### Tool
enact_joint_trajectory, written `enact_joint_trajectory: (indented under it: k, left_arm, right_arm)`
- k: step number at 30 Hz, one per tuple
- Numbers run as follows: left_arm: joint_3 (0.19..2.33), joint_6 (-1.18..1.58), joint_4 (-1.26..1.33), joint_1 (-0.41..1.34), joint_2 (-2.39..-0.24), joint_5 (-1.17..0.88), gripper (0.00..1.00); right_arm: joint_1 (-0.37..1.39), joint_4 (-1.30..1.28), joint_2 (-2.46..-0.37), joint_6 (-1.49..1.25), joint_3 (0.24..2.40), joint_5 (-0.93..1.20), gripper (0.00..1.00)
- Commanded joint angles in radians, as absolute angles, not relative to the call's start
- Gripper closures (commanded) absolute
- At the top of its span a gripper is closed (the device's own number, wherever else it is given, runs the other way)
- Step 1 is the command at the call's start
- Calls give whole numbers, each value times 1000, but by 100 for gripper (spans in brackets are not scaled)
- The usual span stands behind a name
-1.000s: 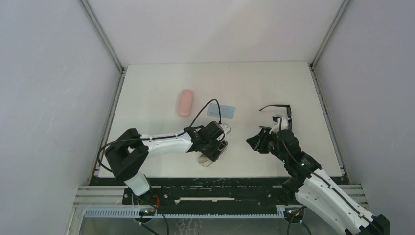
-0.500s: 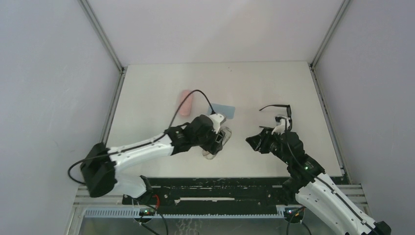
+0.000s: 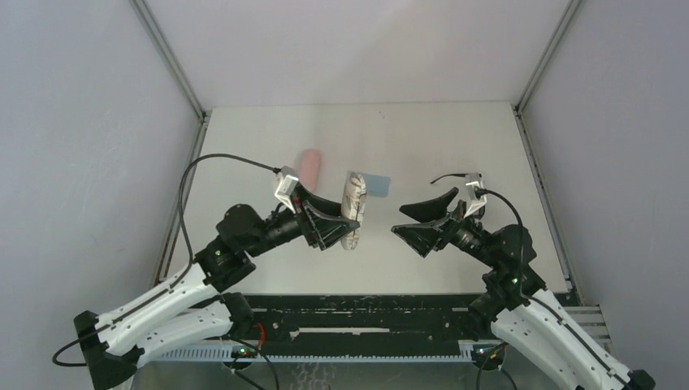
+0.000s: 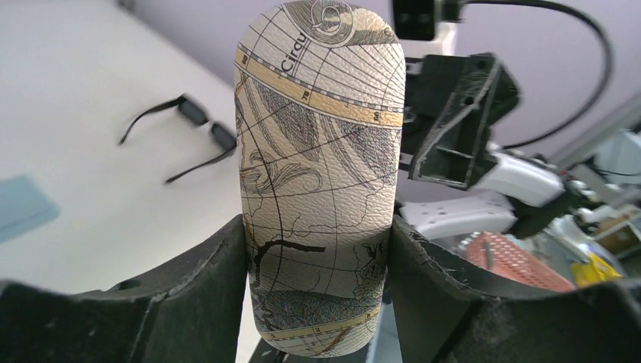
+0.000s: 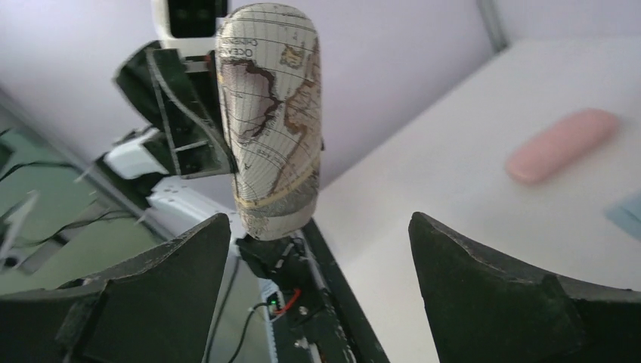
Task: Organize the sunglasses
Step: Open the sunglasses case.
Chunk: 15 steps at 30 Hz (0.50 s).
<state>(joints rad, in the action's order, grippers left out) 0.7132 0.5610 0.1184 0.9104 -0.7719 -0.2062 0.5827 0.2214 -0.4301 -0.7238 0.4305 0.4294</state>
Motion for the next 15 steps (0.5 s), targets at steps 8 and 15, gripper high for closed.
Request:
enact_joint_trajectory:
  k: [8,15]
  left_arm:
    - [775,624,346,939,-734,-422,100]
    - [782,628,399,962,-746,-469,100]
  right_arm:
    - [791,450,-675,-589,733,557,15]
    - [811,402,-737,-578,764,492,17]
